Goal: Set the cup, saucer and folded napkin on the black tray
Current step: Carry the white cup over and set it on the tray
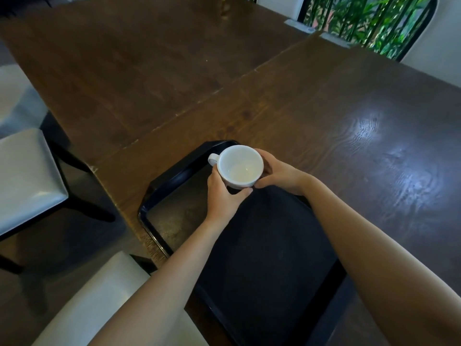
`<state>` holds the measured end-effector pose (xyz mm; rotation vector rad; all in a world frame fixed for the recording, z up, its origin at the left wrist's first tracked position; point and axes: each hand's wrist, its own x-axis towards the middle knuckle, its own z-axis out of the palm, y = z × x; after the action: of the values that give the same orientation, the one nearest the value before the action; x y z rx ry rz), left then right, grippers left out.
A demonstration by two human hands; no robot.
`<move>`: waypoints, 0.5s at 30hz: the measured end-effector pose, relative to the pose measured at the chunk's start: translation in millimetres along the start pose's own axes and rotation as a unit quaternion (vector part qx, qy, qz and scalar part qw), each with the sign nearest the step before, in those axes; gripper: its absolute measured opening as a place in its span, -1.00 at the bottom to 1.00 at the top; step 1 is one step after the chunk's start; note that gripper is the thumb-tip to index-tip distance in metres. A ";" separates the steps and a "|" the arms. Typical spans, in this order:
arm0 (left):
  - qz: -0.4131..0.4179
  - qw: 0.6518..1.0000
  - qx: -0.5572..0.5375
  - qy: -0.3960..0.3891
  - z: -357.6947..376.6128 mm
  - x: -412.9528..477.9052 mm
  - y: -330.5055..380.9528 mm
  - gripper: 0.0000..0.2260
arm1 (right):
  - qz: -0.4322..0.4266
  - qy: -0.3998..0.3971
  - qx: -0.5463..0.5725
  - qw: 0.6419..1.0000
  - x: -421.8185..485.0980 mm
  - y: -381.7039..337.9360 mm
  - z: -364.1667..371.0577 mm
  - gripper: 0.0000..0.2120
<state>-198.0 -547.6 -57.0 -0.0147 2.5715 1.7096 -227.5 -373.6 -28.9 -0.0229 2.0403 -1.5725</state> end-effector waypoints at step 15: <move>-0.116 0.952 0.173 -0.222 -53.0 12.6 45.0 -0.22 | 0.152 -0.011 -0.128 0.980 -36.8 -43.4 -15.3 -0.16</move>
<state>-214.3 -578.8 4.2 0.0711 2.3711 1.0231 -216.7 -361.1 27.6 0.1658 2.1003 -1.1156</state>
